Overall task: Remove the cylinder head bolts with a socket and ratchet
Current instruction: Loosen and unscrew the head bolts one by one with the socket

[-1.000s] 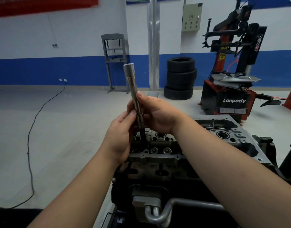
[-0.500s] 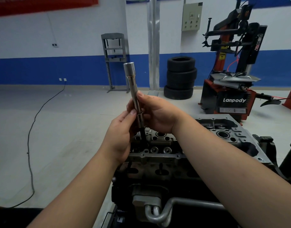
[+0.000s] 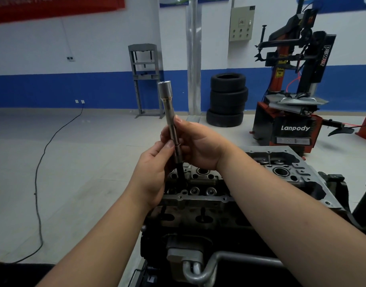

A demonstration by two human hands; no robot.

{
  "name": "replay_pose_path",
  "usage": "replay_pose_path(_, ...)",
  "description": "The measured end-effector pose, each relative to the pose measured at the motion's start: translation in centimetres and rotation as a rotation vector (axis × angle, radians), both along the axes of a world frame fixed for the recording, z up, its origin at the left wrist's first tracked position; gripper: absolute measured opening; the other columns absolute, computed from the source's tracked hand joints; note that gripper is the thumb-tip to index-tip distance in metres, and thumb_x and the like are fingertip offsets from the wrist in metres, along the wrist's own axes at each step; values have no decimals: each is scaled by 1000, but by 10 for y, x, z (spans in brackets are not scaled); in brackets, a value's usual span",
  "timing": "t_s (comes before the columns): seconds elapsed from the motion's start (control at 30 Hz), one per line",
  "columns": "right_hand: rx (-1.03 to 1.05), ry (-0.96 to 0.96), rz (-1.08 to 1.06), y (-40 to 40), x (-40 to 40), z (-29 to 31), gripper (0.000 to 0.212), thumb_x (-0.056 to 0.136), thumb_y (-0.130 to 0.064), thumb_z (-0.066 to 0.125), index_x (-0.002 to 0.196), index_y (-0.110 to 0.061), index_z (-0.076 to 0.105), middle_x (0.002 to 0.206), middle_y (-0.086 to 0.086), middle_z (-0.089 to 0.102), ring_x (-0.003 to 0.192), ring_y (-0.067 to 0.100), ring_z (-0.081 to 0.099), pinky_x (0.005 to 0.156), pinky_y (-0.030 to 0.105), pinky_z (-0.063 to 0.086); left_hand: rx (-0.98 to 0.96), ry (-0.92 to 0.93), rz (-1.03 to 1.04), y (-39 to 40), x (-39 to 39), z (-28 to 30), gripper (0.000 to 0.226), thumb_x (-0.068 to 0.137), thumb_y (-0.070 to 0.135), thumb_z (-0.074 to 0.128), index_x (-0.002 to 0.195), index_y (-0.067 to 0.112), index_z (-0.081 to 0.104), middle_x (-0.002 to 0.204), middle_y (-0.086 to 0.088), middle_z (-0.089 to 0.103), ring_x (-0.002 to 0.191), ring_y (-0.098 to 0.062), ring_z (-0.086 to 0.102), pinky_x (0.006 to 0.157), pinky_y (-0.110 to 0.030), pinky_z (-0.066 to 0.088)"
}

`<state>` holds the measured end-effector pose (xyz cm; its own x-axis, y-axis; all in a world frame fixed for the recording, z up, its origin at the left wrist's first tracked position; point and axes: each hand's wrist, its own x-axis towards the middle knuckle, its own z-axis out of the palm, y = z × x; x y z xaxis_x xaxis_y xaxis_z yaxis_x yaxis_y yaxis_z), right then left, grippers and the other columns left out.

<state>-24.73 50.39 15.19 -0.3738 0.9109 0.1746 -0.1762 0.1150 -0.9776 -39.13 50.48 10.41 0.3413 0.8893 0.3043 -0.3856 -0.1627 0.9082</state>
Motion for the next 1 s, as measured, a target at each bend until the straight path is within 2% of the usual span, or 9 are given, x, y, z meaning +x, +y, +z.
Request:
replay_pose_path(0.07, 9, 3, 6, -1, 0, 0, 36, 98, -45, 46, 101, -15, 64, 89, -3, 65, 72, 7, 59, 73, 25, 47, 8, 4, 36, 0, 2, 0, 24, 86, 36, 64, 100, 23, 78, 98, -2, 78, 98, -16, 74, 86, -29, 54)
replay_pose_path(0.17, 47, 10, -2, 0, -2, 0, 24, 92, -39, 52, 96, -16, 60, 91, 1, 62, 91, 19, 58, 91, 43, 41, 27, -6, 75, 0, 4, -1, 28, 75, 33, 72, 101, 23, 76, 102, -3, 79, 102, -19, 74, 86, -29, 57)
replay_pose_path(0.33, 28, 0, -1, -2, -1, 1, 30, 98, -39, 48, 97, -13, 62, 89, 4, 59, 77, 16, 55, 74, 32, 47, 16, -1, 1, 0, 0, 0, 22, 90, 44, 67, 100, 30, 81, 106, -4, 78, 105, -18, 73, 83, -25, 58)
replay_pose_path(0.4, 14, 3, -14, -2, 0, 1, 32, 102, -39, 44, 97, -14, 64, 89, 3, 61, 73, 14, 54, 71, 30, 46, -4, -16, -22, 1, -1, 0, 22, 94, 37, 63, 101, 27, 81, 108, -6, 77, 107, -20, 72, 86, -29, 57)
replay_pose_path(0.53, 10, -22, -11, -3, -1, 2, 33, 100, -44, 46, 96, -16, 63, 89, -1, 65, 77, 12, 57, 75, 29, 43, 4, -25, 11, 2, 0, -2, 22, 84, 32, 66, 99, 24, 80, 100, -4, 79, 99, -18, 75, 82, -25, 58)
replay_pose_path(0.63, 42, -30, -1, -3, -3, 2, 25, 92, -39, 51, 92, -16, 60, 92, 1, 61, 91, 20, 56, 89, 42, 43, 26, -17, 53, 2, 3, -2, 30, 76, 31, 73, 104, 21, 76, 101, -4, 79, 101, -19, 75, 83, -25, 59)
replay_pose_path(0.7, 54, -10, -1, -2, -3, 2, 22, 93, -34, 52, 92, -13, 58, 90, 3, 59, 89, 22, 55, 89, 46, 40, 31, 1, 56, 3, 4, -1, 38, 74, 31, 74, 110, 18, 72, 105, -4, 78, 105, -20, 74, 87, -28, 58)
replay_pose_path(0.87, 42, -17, -18, -3, -1, 1, 31, 102, -35, 44, 97, -11, 62, 86, 2, 63, 78, 16, 60, 78, 35, 48, 0, 5, -9, 3, 0, -1, 23, 95, 38, 63, 107, 24, 77, 110, -5, 78, 107, -18, 72, 84, -26, 56)
replay_pose_path(1.0, 31, -31, -19, -4, -1, 2, 33, 102, -40, 44, 99, -14, 65, 88, -2, 66, 82, 14, 60, 79, 32, 47, 22, -2, 2, 1, 1, -1, 22, 91, 36, 61, 97, 31, 81, 98, -1, 78, 98, -15, 74, 82, -24, 58)
